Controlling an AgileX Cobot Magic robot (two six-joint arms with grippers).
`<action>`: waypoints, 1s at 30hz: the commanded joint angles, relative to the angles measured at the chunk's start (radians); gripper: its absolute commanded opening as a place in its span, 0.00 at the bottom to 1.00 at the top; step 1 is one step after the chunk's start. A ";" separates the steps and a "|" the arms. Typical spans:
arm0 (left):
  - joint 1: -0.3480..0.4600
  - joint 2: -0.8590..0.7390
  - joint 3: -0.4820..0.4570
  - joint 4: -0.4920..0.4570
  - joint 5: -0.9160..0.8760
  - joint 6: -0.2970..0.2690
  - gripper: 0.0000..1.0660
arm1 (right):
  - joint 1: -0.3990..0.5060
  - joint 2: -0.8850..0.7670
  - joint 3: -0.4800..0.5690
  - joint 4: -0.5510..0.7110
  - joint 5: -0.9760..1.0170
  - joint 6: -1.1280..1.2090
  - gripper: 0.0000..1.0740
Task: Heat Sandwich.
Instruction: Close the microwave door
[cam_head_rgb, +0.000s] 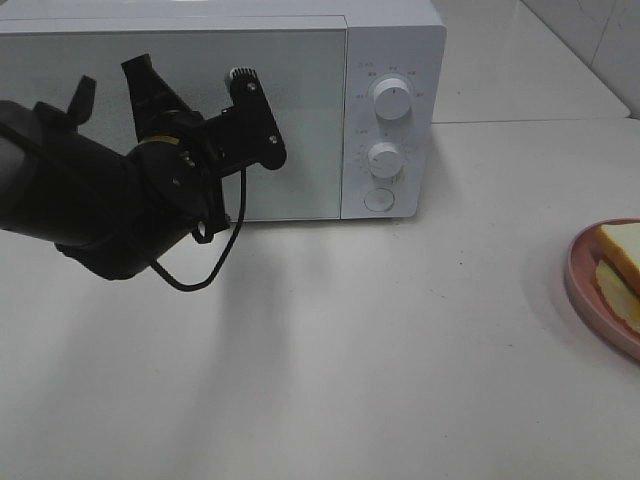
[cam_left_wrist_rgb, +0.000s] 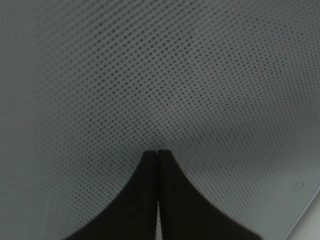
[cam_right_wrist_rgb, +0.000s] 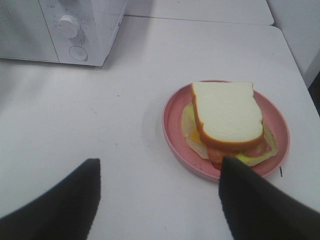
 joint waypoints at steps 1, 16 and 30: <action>-0.020 -0.062 -0.007 -0.123 0.115 -0.067 0.00 | 0.000 -0.024 0.001 -0.006 -0.008 0.006 0.61; -0.017 -0.327 0.006 -0.628 0.566 -0.009 0.00 | 0.000 -0.024 0.001 -0.006 -0.008 0.006 0.61; 0.010 -0.470 0.139 -0.545 1.082 -0.186 0.00 | 0.000 -0.024 0.001 -0.006 -0.008 0.006 0.61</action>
